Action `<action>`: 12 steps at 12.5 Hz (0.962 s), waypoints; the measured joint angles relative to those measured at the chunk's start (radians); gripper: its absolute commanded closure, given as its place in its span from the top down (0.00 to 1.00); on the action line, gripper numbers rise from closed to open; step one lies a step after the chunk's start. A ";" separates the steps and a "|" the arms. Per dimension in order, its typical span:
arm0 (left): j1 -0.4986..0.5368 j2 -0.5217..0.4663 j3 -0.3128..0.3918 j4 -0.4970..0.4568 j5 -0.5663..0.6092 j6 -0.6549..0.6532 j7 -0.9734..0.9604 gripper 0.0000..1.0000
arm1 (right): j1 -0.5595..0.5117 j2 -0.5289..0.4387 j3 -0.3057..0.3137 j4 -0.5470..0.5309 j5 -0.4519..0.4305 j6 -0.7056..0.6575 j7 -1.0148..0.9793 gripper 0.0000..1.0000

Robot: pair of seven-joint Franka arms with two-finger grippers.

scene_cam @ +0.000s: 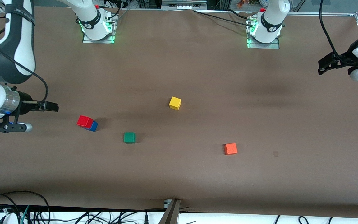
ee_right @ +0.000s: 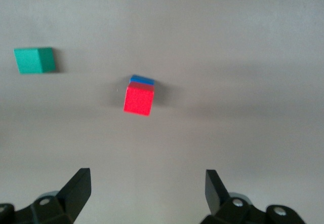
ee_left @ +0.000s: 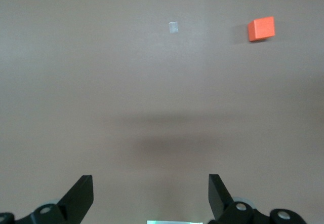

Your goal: Pass red block to right arm, stack on blue

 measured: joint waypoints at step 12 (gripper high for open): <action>-0.007 -0.015 0.017 -0.026 -0.072 0.025 -0.010 1.00 | -0.275 -0.341 0.416 -0.107 -0.238 -0.147 -0.004 1.00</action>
